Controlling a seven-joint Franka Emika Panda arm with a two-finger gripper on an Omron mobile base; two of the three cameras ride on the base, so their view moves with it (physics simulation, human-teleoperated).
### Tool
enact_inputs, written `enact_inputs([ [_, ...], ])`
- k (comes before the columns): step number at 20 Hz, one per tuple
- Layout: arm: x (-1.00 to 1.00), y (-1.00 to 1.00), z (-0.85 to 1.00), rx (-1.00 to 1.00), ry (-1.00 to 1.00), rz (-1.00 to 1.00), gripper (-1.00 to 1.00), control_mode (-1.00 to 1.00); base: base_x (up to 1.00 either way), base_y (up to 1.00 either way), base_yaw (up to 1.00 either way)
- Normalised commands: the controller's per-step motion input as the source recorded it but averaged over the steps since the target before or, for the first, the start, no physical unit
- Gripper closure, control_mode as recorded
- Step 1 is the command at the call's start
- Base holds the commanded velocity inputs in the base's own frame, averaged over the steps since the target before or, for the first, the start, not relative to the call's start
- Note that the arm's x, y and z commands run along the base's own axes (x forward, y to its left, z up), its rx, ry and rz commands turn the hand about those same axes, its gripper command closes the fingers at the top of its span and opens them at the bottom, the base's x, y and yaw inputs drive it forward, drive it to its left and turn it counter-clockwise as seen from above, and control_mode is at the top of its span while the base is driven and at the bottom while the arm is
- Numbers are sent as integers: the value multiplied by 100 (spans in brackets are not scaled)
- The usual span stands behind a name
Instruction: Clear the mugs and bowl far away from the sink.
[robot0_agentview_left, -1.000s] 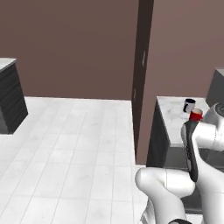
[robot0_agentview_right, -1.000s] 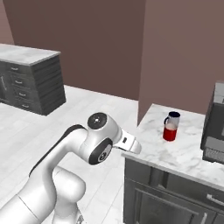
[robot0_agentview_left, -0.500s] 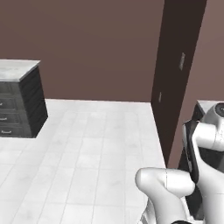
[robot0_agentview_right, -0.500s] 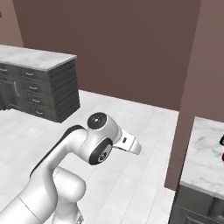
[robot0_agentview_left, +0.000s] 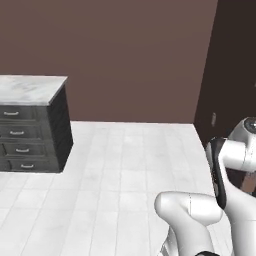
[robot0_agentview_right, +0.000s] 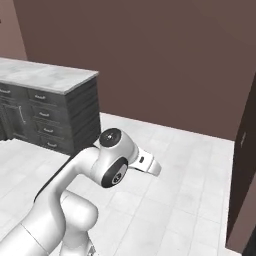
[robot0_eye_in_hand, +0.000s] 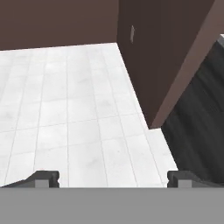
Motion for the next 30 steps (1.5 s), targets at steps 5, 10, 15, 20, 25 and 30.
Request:
enact_inputs([
  [5, 0, 0, 0, 0, 0, 0, -100, 100, 80, 100, -8],
  [10, 0, 0, 0, 0, 0, 0, -100, 100, 46, 100, -3],
  [15, 0, 0, 0, 0, 0, 0, -100, 100, 21, 100, 0],
  [20, 0, 0, 0, 0, 0, 0, -100, 100, 14, 100, 15],
  [25, 0, 0, 0, 0, 0, 0, -100, 100, 33, 100, 35],
  [30, 0, 0, 0, 0, 0, 0, -100, 100, 38, 100, 48],
])
